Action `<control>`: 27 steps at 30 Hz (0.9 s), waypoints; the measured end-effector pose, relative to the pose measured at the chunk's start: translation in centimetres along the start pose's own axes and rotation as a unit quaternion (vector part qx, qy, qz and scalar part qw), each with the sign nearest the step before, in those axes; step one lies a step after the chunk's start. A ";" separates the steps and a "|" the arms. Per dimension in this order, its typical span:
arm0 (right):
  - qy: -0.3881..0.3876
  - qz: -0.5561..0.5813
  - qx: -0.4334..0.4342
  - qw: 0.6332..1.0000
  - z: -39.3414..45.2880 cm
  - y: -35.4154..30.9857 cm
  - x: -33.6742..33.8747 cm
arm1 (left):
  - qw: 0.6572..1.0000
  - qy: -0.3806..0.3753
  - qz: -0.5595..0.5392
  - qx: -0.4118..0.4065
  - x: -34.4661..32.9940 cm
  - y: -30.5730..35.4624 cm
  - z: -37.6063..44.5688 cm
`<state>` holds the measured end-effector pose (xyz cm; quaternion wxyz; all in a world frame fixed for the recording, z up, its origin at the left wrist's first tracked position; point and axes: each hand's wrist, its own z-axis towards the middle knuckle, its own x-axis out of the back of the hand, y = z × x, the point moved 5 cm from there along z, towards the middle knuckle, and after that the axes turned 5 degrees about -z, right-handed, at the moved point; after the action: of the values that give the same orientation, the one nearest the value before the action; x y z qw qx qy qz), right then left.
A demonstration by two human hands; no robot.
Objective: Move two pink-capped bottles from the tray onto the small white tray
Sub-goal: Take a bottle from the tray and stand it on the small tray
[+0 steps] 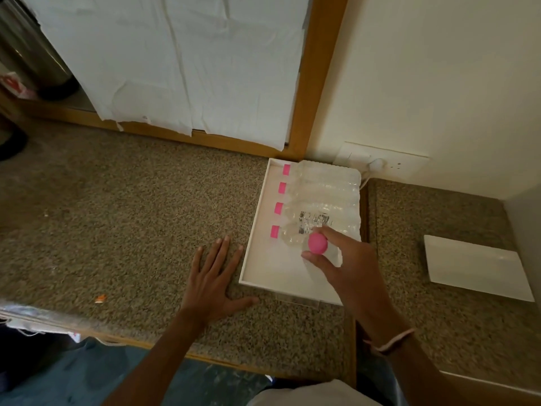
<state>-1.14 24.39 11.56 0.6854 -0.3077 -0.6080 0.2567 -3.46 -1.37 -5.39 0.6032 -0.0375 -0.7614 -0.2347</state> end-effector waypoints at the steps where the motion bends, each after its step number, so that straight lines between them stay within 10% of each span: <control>1: 0.004 0.005 -0.003 1.000 -0.1 0.0 0.2 | 1.000 -0.001 0.002 -0.001 0.0 0.1 0.0; 15: 0.042 0.073 -0.048 0.995 0.0 5.1 13.0 | 0.985 0.111 -0.074 -0.108 5.6 14.4 5.9; 27: 0.141 0.033 -0.126 0.982 -0.5 17.0 21.7 | 0.978 0.028 -0.067 -0.195 -4.2 34.6 13.0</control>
<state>2.58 51.63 13.70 0.7112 -0.4442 -0.5224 0.1550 -2.29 35.54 -0.61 0.5882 -0.0964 -0.6848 -0.4193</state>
